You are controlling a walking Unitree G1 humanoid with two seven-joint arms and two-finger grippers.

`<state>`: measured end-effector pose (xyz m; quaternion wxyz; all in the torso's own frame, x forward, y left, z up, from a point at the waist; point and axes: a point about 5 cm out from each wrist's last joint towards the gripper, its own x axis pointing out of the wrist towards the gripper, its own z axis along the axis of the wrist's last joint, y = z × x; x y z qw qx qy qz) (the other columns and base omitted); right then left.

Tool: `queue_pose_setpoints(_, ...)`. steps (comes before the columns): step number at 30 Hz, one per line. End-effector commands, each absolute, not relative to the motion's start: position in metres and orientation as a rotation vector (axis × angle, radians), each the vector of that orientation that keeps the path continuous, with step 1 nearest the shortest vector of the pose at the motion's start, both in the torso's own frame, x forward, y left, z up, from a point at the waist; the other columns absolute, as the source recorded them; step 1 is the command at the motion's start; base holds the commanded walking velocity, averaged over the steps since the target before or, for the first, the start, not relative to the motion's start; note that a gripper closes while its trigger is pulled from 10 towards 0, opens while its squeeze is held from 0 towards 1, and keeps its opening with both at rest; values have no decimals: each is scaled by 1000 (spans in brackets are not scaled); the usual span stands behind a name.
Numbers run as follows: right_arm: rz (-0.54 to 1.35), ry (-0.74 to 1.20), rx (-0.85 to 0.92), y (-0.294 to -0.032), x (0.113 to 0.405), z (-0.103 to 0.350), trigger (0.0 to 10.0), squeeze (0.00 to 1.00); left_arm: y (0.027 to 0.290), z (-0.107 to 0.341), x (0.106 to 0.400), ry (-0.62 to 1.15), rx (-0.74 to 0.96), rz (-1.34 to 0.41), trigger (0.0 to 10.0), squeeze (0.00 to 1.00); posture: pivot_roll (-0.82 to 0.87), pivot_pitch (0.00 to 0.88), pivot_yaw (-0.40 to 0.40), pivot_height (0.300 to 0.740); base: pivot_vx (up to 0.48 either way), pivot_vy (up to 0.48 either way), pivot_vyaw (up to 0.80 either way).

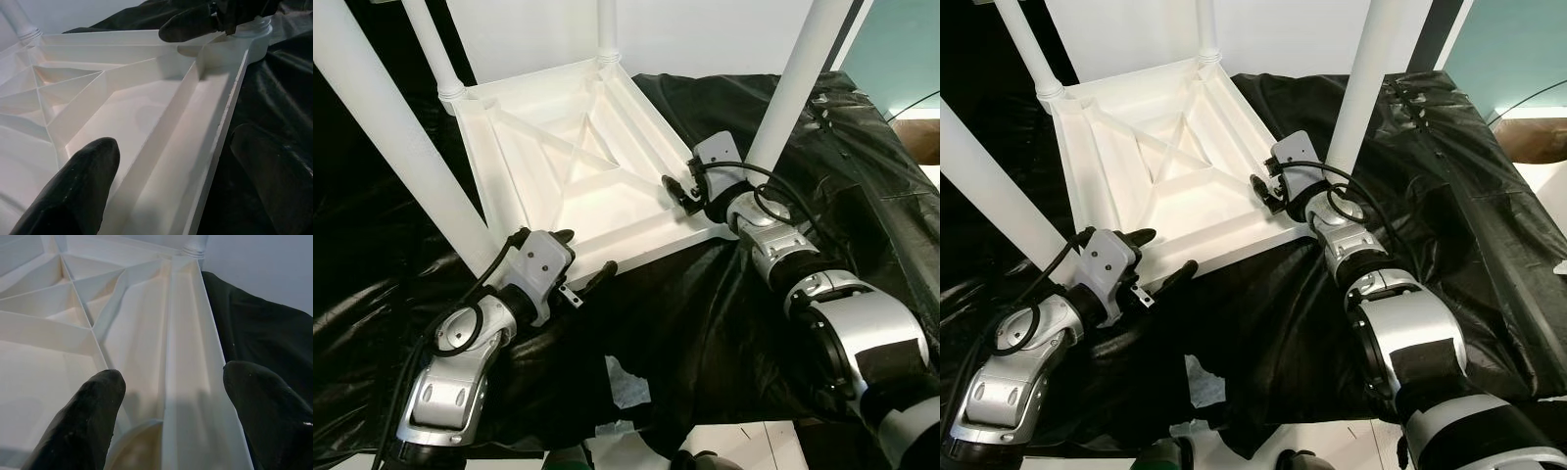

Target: Building children table

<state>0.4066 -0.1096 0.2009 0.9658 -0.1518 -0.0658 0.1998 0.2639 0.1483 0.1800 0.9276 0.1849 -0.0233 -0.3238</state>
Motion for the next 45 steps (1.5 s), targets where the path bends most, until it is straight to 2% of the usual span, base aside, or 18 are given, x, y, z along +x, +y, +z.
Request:
queue_pose_setpoints(1, 315, -73, -287, -128, 404, 183, 10000, 0, 178, 175, 268, 11, 396, -496, 10000, 0, 228, 152, -42, 740, 0, 0, 0)
queue_pose_setpoints(11, 323, -90, -243, -109, 399, 175, 10000, 0, 183, 176, 269, 6, 405, -476, 10000, 0, 225, 151, -58, 740, 0, 0, 0)
queue_pose_setpoints(14, 361, -129, -234, -92, 390, 169, 10000, 0, 184, 175, 269, 9, 404, -466, 10000, 0, 217, 151, -63, 740, 0, 0, 0)
queue_pose_setpoints(21, 403, -163, -216, -71, 373, 159, 10000, 0, 183, 173, 268, 12, 401, -455, 10000, 0, 211, 152, -67, 740, 0, 0, 0)
queue_pose_setpoints(40, 399, -172, -158, -70, 332, 162, 10000, 0, 183, 176, 269, -2, 400, -453, 10000, 0, 198, 145, -71, 740, 0, 0, 0)
queue_pose_setpoints(45, 474, -281, -123, -75, 327, 184, 10000, 0, 175, 185, 271, -52, 362, -463, 10000, 0, 187, 133, -60, 740, 0, 0, 0)
